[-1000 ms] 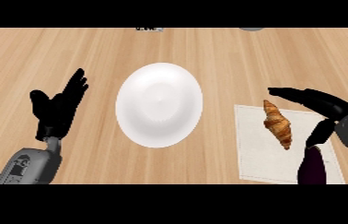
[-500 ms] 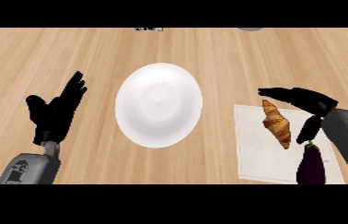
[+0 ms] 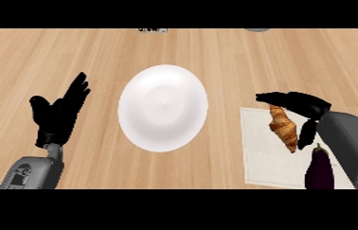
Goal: Pick the croissant from the placemat and place it in the plate
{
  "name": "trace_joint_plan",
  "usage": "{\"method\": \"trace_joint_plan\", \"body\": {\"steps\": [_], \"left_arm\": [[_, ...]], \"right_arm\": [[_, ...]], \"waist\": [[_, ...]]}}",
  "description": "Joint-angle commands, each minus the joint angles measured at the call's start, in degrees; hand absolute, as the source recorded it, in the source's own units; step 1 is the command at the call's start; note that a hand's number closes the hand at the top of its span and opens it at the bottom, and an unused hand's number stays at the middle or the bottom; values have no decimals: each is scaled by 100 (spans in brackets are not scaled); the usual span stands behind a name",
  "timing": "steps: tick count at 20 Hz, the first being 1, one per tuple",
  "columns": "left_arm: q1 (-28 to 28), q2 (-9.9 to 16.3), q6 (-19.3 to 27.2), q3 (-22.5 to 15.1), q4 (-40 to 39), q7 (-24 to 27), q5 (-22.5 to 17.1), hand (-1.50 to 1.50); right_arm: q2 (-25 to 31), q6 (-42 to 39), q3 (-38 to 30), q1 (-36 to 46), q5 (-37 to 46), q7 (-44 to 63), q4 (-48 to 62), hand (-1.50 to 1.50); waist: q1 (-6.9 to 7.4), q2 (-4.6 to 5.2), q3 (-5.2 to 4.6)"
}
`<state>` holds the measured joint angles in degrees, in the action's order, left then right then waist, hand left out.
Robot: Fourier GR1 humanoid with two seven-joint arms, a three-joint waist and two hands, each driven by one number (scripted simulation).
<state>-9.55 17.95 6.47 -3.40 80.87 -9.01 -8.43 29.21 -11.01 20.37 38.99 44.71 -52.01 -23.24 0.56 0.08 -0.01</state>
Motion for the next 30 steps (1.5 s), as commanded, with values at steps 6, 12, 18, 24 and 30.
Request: {"method": "trace_joint_plan", "body": {"steps": [6, 12, 18, 24, 30], "left_arm": [[-350, -125, -122, 205, -234, -109, 3, 0], [143, -183, -36, 110, 215, -65, 207, 0], [-81, -175, -157, 105, -35, -91, 146, 0], [-116, -175, -200, 53, -86, -142, 161, 0], [-111, -220, -262, -55, -156, -117, 196, 0]], "right_arm": [[-290, 471, 203, -110, 574, -744, 302, 150], [-205, 281, -59, -216, 417, -905, 208, 150], [-2293, 508, -681, 366, -101, 2343, -21, 150], [-2884, 1523, -1020, 963, -153, 4152, -260, 150], [-2912, 3259, -1077, 1725, 100, 5869, -742, 150]], "waist": [[21, 24, 8], [19, 2, 7], [170, -71, -25], [278, -199, -56], [432, -274, -70]]}}
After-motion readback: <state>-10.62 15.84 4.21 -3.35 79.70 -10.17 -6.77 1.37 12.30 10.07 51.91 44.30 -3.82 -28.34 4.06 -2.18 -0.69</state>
